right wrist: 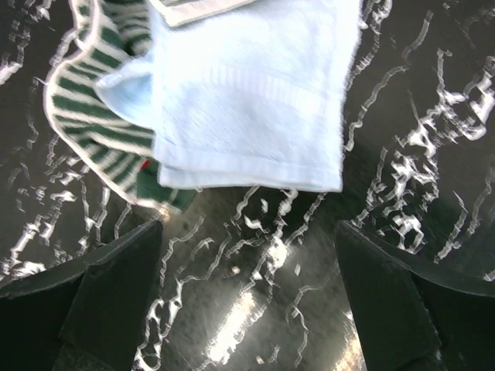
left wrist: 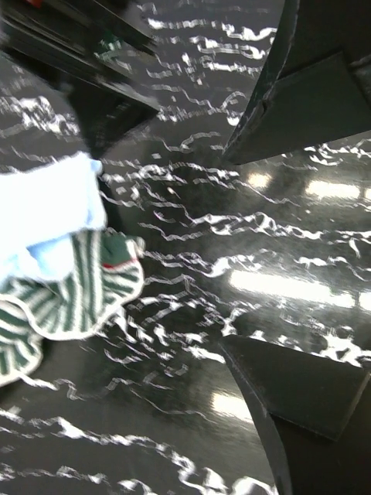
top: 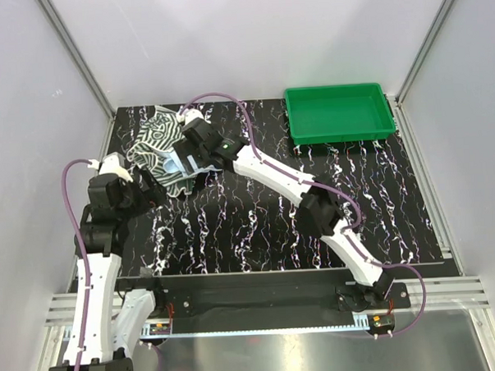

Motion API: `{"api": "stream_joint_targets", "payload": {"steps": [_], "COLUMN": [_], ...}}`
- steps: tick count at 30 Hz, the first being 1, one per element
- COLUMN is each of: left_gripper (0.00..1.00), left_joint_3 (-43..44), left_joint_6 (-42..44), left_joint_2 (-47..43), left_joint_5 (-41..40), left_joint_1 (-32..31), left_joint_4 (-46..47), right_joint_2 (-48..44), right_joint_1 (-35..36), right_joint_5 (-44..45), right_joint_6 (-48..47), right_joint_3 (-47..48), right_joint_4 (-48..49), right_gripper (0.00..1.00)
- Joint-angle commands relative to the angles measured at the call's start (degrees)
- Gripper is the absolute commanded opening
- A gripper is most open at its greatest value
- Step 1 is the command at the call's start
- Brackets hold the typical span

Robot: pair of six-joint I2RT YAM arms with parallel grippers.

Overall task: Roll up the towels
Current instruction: Grab a towel with the right arm

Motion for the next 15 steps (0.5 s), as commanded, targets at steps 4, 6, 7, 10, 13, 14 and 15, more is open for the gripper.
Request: {"api": "stream_joint_targets", "payload": {"steps": [4, 6, 7, 10, 13, 14, 15], "left_gripper": [0.99, 0.99, 0.99, 0.99, 0.99, 0.99, 0.99], "left_joint_3": [4.0, 4.1, 3.8, 1.2, 0.6, 0.6, 0.6], "left_joint_6": [0.9, 0.6, -0.5, -1.3, -1.3, -1.3, -1.3], "left_joint_2": [-3.6, -4.9, -5.8, -9.9, -12.6, -13.0, -13.3], "left_joint_5": [-6.6, -8.0, -9.5, -10.1, -10.6, -10.6, -10.6], "left_joint_1": [-0.3, -0.2, -0.2, -0.2, -0.1, -0.1, -0.2], "left_joint_4": [-5.2, -6.7, -7.1, -5.0, -3.8, -3.7, -3.8], "right_joint_2": [9.7, 10.9, 11.8, 14.5, 18.8, 19.3, 19.4], "right_joint_1": [0.7, 0.8, 0.9, 0.8, 1.0, 1.0, 1.1], "right_joint_5": [-3.9, -2.6, -2.5, -1.9, -3.2, -4.0, -4.4], "right_joint_6": [-0.8, -0.1, 0.1, 0.4, 0.5, 0.8, 0.9], "right_joint_3": [14.0, 15.1, 15.1, 16.4, 21.8, 22.4, 21.8], "right_joint_4": [-0.9, 0.4, 2.1, 4.5, 4.5, 5.3, 6.3], "right_gripper": [0.98, 0.94, 0.90, 0.81, 0.79, 0.79, 0.79]}}
